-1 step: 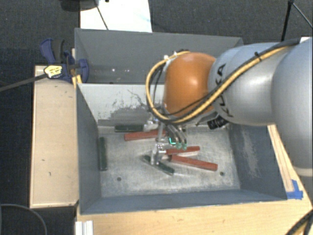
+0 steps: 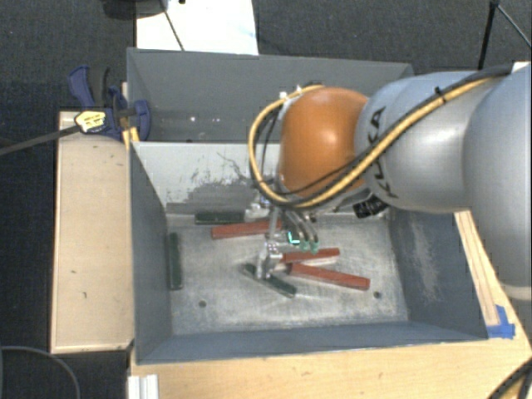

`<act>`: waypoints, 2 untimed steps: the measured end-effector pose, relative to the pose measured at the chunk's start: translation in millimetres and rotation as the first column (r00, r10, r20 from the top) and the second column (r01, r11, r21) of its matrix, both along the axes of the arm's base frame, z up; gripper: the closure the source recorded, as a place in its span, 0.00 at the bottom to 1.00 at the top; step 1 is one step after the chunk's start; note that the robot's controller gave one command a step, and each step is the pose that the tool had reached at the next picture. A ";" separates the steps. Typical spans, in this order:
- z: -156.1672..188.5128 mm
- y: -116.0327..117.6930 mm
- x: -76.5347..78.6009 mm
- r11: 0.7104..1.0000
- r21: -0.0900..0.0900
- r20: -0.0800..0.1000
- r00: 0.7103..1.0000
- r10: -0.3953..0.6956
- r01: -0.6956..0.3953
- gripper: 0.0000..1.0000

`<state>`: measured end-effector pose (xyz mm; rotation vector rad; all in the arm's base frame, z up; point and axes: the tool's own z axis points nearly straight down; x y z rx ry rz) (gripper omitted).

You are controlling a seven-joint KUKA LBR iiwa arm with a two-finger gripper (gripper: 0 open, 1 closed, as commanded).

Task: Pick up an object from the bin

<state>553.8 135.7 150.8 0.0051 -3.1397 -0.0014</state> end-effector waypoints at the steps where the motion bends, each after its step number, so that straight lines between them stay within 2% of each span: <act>1: 10.7 -7.5 -0.4 0.986 0.000 0.004 0.986 0.169 -0.169 0.00; 2: -75.2 -42.3 -12.9 0.964 0.000 0.014 0.964 0.264 -0.265 1.00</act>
Offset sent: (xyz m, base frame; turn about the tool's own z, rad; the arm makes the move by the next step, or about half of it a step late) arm -0.0165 -0.0438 -0.0797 -0.2702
